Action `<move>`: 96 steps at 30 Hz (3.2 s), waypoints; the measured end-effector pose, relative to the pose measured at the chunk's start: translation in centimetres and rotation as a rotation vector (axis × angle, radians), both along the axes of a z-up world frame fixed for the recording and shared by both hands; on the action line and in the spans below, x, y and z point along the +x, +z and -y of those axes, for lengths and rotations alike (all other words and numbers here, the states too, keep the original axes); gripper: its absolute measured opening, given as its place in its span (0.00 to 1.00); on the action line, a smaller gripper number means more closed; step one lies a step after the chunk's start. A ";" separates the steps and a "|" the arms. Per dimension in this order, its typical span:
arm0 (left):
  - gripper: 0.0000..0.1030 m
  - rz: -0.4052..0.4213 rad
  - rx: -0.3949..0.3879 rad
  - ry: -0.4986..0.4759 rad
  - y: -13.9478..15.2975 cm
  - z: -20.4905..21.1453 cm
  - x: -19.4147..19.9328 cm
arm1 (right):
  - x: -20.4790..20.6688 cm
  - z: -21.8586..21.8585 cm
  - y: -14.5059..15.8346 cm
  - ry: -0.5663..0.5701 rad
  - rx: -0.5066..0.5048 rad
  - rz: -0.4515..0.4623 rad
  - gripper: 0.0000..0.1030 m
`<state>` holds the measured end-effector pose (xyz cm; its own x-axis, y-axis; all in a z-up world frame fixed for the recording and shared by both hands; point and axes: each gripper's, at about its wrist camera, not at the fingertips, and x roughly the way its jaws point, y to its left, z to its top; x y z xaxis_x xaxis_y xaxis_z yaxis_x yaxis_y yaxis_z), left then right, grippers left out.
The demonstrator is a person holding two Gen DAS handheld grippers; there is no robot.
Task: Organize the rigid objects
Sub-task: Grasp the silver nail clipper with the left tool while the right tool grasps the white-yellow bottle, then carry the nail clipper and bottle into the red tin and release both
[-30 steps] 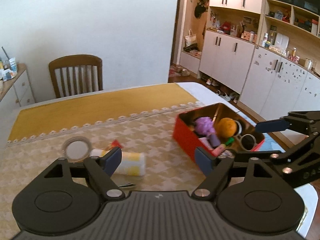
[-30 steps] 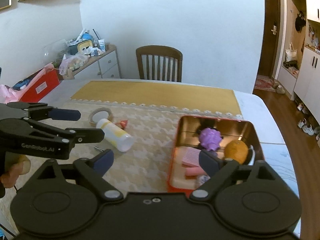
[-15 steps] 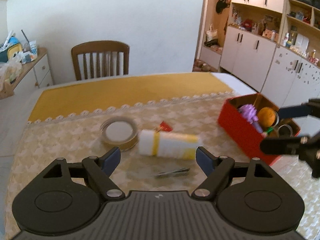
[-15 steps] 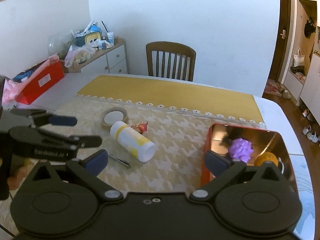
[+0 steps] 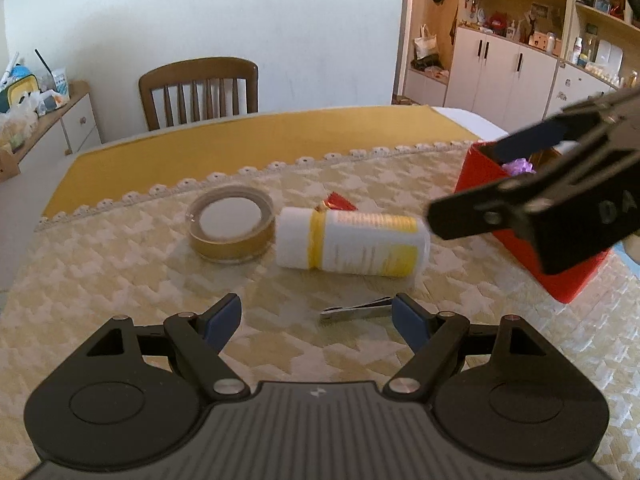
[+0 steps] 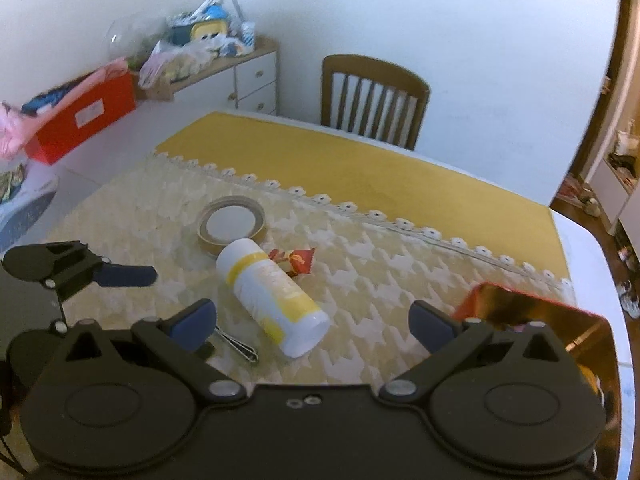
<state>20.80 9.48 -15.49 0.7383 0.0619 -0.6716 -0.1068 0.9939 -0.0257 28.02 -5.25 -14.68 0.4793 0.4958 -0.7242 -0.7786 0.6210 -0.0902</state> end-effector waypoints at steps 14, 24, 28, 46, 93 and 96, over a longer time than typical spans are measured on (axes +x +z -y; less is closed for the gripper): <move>0.80 -0.034 0.064 0.082 -2.8 4.0 2.3 | 2.4 -3.4 -3.1 0.132 -0.118 -0.044 0.90; 0.80 -0.021 0.024 0.082 -2.9 4.3 2.9 | 3.4 -5.2 -4.5 0.190 -0.119 -0.101 0.73; 0.80 -0.018 0.023 0.065 -3.0 4.0 2.7 | 3.6 -5.7 -5.0 0.206 -0.128 -0.131 0.62; 0.54 -0.017 0.035 0.023 -2.5 3.6 1.8 | 2.3 -3.1 -3.1 0.062 -0.019 -0.141 0.43; 0.54 0.048 0.003 -0.175 7.6 16.3 5.9 | 1.8 22.4 4.2 -0.286 0.211 0.025 0.43; 0.54 0.032 0.014 -0.174 7.2 17.7 7.5 | 2.7 23.6 3.8 -0.282 0.201 0.031 0.43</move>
<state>28.30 -8.26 -8.27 0.7598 -0.0596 -0.6474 0.0673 0.9976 -0.0128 30.67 -28.80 -10.87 0.6379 0.4719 -0.6086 -0.5729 0.8189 0.0345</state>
